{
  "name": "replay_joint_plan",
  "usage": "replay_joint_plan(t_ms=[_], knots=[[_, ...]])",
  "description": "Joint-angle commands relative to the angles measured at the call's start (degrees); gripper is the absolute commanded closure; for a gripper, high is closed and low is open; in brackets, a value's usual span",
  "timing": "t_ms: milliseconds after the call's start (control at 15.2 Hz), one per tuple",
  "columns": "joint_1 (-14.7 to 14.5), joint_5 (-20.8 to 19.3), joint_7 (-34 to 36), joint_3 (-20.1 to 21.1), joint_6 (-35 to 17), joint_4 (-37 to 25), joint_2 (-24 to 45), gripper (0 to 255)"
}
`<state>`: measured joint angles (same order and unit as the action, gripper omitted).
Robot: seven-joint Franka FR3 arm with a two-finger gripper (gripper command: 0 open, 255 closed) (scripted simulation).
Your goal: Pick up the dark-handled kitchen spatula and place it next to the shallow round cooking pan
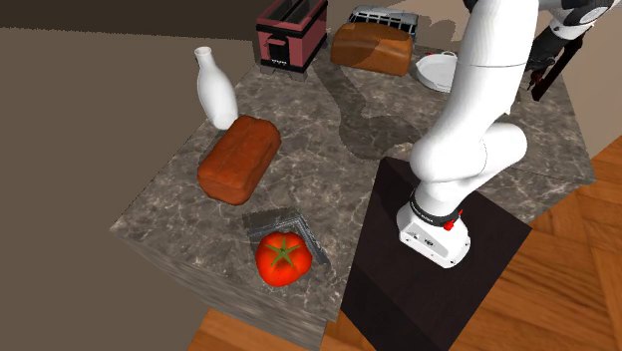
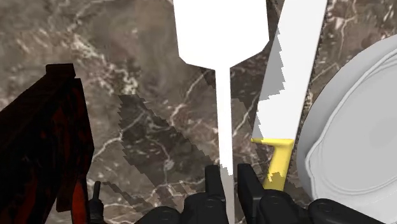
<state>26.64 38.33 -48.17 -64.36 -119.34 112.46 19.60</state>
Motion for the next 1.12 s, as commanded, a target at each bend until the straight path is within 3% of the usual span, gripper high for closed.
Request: replay_joint_plan(t_ms=[0, 132, 198, 264, 528, 1056], knots=[[-0.21, -2.64, -0.40, -0.68, -8.81, 4.29, 9.14, 0], [2.72, 1.27, -1.87, 2.56, -9.11, 2.62, 13.37, 0], [-0.18, -1.87, -0.05, 0.38, -9.55, 4.37, 9.98, 0], [3.06, -3.04, 0.31, 1.46, -6.63, 0.81, 10.10, 0], [-1.88, -7.27, 2.81, -4.91, -1.66, -0.96, 6.60, 0], [-6.61, 2.54, -3.08, -12.99, 3.06, -1.93, 15.28, 0]])
